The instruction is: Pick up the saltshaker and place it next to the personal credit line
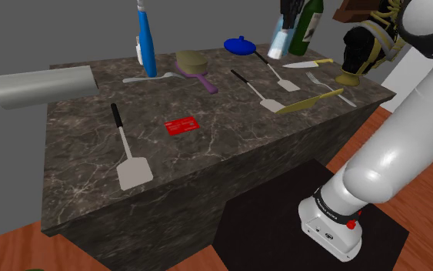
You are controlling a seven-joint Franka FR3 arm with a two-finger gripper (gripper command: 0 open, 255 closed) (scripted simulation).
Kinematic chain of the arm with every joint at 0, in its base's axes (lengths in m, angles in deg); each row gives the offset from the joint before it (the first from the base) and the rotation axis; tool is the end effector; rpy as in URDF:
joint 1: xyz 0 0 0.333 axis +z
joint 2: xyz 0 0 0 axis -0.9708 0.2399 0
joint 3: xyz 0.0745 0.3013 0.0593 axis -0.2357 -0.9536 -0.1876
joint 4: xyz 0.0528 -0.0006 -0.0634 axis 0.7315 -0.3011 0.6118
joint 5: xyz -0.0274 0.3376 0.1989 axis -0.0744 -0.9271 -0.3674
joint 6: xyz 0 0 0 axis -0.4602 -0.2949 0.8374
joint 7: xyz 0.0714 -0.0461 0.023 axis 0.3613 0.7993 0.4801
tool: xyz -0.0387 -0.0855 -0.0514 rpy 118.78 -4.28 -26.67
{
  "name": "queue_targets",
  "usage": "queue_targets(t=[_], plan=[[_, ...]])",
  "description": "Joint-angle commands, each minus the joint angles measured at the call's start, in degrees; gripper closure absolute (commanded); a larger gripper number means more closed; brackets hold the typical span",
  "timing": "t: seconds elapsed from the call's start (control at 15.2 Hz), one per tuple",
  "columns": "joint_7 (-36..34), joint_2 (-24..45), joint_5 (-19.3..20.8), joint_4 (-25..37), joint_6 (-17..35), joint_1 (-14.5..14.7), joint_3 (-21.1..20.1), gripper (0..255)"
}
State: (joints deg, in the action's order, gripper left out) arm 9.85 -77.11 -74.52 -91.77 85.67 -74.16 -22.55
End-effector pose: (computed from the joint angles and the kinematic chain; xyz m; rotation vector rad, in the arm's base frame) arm 0.5031 -0.1224 0.6706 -3.0535 -0.2185 0.3463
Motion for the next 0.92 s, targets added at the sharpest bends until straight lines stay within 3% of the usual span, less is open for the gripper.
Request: queue_targets(t=[0.0, 0.86], plan=[[-3.3, -2.5, 0.0, -2.6, 0.1, 1.7, -1.5, 255], [-23.4, -10.4, -4.2, -7.8, -1.9, 10.0, -11.8, 255]])
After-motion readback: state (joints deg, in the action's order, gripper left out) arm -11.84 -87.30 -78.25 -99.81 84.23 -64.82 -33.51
